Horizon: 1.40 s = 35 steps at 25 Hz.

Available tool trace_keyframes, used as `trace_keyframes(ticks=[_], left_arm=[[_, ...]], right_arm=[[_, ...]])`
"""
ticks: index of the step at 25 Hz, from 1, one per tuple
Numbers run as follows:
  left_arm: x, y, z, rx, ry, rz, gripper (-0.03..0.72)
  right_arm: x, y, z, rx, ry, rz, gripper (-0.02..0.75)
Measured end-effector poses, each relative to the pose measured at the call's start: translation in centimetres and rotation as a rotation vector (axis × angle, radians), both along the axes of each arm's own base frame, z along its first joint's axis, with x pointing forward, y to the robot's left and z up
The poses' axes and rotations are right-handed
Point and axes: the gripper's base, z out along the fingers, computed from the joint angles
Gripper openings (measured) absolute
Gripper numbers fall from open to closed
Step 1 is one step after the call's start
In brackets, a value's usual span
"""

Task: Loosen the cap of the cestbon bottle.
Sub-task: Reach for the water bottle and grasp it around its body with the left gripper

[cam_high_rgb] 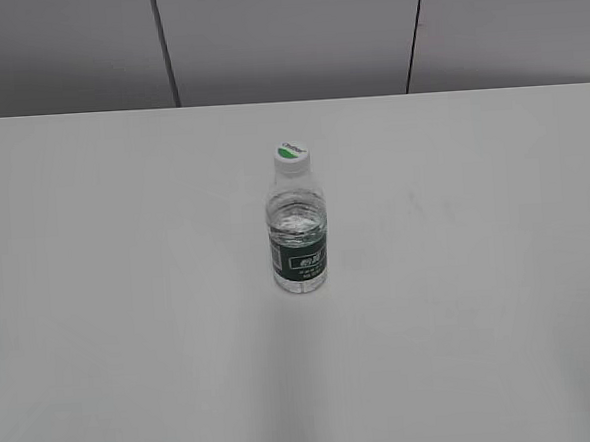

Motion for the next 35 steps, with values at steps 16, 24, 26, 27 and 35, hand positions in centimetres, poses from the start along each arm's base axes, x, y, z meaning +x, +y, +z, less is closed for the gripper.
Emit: trace_keyframes(ticks=[16,24,26,27,35], left_arm=[[0.0,0.0,0.0,0.0,0.0,0.0,0.24],[0.6,-0.3,0.7,0.031,-0.024,-0.049,0.24],[2.1,-1.1,2.4,0.085,-0.145,-0.148,0.241],[3.1,-1.5,3.1,0.103,-0.192,-0.199,0.241],[14.2,-3.5,3.7,0.052,-0.211,-0.346,0.286]], right_arm=[[0.0,0.0,0.0,0.0,0.0,0.0,0.52],[0.0,0.0,0.0,0.0,0.0,0.0,0.52],[0.0,0.0,0.0,0.0,0.0,0.0,0.52],[0.0,0.0,0.0,0.0,0.0,0.0,0.52],[0.0,0.0,0.0,0.0,0.0,0.0,0.52]])
